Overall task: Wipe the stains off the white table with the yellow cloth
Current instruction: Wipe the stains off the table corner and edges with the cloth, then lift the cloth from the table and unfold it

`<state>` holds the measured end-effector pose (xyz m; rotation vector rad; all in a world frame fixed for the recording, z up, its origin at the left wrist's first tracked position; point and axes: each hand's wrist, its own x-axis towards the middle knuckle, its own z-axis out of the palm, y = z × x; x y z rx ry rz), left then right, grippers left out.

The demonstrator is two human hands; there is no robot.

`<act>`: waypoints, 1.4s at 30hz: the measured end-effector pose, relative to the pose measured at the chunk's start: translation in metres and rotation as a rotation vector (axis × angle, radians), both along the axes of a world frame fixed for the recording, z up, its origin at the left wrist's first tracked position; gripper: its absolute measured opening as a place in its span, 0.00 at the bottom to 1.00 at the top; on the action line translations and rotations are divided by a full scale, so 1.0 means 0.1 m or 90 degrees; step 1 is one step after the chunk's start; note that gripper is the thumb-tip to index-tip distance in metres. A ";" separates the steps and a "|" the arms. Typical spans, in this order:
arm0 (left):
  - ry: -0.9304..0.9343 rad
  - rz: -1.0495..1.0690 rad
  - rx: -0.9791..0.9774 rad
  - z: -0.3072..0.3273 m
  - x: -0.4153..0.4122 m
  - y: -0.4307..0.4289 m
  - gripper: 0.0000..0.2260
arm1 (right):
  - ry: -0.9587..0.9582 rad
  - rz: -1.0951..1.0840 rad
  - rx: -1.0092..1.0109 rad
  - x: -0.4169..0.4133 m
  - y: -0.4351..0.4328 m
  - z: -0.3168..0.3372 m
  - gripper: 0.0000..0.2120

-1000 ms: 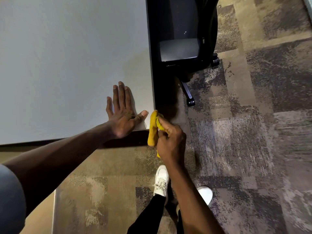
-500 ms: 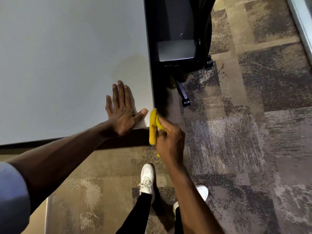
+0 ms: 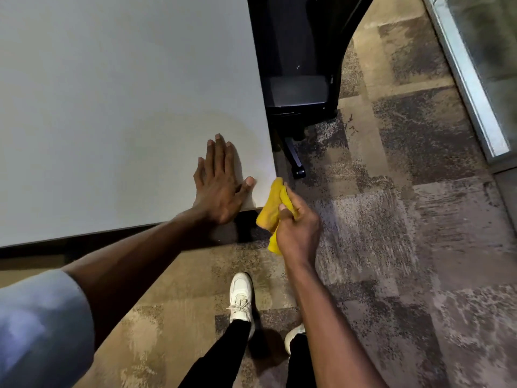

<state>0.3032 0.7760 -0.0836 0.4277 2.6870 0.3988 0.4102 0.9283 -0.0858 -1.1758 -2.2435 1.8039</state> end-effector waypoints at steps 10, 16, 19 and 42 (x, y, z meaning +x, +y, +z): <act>0.073 0.059 -0.029 0.02 0.02 -1.54 0.45 | 0.109 0.266 0.569 0.27 -0.73 -0.01 0.37; 0.081 0.028 -0.036 0.02 -0.03 -1.91 0.43 | 0.064 0.368 0.642 0.18 -0.83 0.04 0.36; 0.080 0.002 -0.033 0.04 -0.07 -2.03 0.41 | -0.038 0.246 0.555 -0.02 -0.74 0.13 0.38; -0.037 -0.042 -0.102 0.12 -0.17 -2.02 0.38 | 0.063 0.630 0.447 -0.27 -1.39 0.35 0.33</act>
